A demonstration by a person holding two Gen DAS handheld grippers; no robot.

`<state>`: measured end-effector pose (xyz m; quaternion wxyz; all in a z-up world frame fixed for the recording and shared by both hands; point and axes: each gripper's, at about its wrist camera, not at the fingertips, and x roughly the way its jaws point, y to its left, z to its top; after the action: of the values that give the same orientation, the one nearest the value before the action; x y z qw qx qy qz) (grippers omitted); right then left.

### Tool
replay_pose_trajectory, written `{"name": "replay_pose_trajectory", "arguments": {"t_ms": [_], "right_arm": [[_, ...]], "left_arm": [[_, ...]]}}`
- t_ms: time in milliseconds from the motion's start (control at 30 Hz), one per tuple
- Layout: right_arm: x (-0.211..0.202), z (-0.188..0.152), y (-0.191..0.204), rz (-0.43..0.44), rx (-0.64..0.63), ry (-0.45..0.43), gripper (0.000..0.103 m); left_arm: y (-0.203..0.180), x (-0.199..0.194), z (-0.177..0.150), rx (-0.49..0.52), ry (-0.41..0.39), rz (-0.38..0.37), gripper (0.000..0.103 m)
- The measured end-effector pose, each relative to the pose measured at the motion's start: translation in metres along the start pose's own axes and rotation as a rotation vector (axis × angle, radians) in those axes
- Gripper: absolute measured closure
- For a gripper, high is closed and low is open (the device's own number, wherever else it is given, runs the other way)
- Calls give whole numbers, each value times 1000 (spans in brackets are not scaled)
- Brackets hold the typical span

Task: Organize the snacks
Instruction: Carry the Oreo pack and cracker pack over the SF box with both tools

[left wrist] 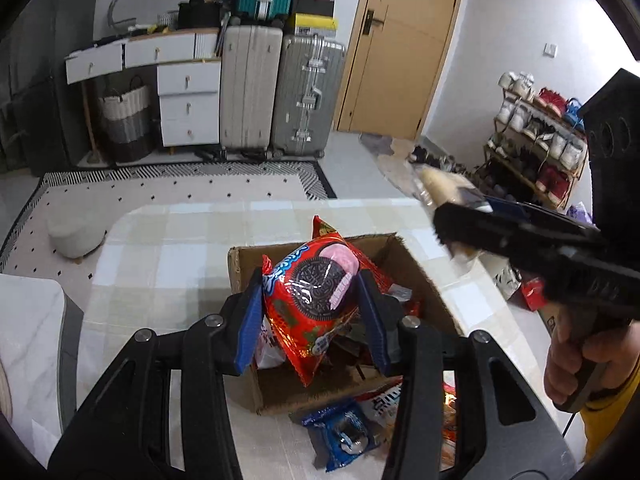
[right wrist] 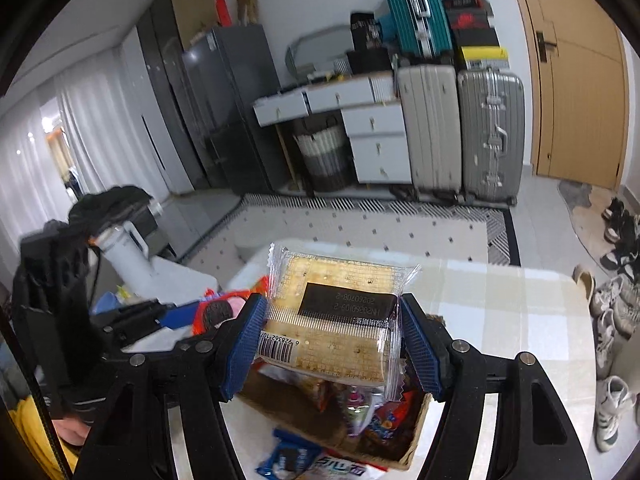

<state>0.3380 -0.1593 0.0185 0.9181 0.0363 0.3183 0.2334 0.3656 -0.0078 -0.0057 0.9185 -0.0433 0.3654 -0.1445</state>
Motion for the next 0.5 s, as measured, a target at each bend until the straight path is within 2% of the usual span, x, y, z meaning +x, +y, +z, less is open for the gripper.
{"name": "replay_pose_trajectory", "arguments": {"t_ms": [67,267,500], "right_arm": [[17,-3,-7,-13,3,31,35],[59,-15,-26,-43,25,112,35],[80,-26,-30,-54,25,157,35]], "left_arm": [[0,19,3,7,21,18,62],[-1,61,11,14,80,3,62],[-1,94,10,19,120,15,61]]}}
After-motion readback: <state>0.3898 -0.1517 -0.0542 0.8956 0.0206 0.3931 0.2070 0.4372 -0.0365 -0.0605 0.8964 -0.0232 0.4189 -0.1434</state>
